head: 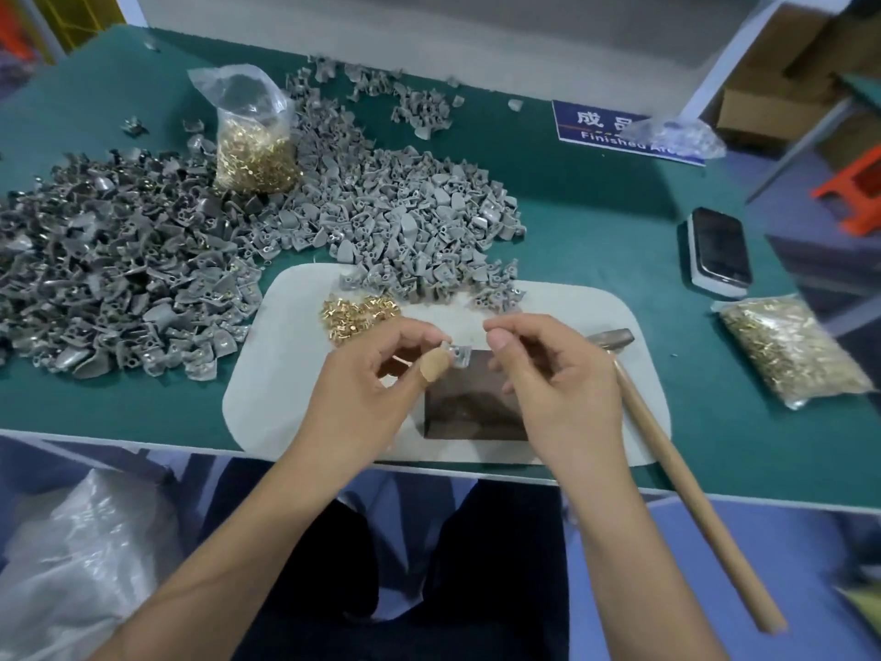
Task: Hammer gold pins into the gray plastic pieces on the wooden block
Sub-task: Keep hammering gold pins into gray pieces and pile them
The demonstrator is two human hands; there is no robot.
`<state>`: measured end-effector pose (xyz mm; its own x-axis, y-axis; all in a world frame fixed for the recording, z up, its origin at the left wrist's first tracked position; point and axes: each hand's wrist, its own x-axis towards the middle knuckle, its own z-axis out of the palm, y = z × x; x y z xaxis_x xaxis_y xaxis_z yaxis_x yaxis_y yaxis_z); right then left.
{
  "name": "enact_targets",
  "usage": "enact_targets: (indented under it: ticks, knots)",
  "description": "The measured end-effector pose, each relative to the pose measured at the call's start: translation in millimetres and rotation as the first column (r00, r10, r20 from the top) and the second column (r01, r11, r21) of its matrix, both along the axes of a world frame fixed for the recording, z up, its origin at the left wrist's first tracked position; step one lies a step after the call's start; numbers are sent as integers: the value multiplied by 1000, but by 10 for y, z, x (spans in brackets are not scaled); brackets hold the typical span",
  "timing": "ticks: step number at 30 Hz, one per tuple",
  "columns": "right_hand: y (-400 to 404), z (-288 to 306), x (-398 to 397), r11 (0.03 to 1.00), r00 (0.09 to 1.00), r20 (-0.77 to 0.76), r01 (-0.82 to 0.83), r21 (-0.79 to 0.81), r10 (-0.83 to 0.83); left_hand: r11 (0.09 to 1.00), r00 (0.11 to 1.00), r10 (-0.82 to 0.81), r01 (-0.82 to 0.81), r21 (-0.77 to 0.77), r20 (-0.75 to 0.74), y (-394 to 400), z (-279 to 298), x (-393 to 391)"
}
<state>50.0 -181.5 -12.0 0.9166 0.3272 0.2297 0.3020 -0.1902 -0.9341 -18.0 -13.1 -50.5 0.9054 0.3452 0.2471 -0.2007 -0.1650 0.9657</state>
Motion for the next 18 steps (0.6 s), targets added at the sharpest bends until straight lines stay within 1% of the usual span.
enact_targets:
  ticks: [1, 3, 5, 7, 9, 11, 15, 18]
  knots:
    - [-79, 0, -14, 1000, 999, -35, 7, 27, -6, 998, 1000, -12, 13, 65, -14, -48, -8, 16]
    - [-211, -15, -38, 998, 996, -83, 33, 53, -28, 990, 998, -31, 38, 138, -47, -142, -27, 42]
    - [-314, -65, -54, 996, 994, -68, 90, 27, -88, 975, 997, -28, 44, 218, -75, -218, -45, 65]
    - [-393, -120, -73, 991, 990, -25, 137, -13, -137, 941, 995, -27, 58, 332, -97, -256, -45, 76]
    - [-432, -164, -87, 987, 989, 78, 133, -86, -127, 887, 996, -22, 62, 457, -92, -271, -24, 76]
    - [-444, -212, -91, 974, 978, 175, 140, -177, -109, 843, 996, -5, 51, 536, -87, -288, 7, 76]
    - [-398, -274, -76, 968, 988, 139, 92, -235, -60, 750, 995, 47, 26, 661, -92, -316, 91, 74]
    - [-358, -267, -55, 953, 987, 157, 62, -296, -15, 721, 992, 72, 18, 693, -100, -292, 130, 78]
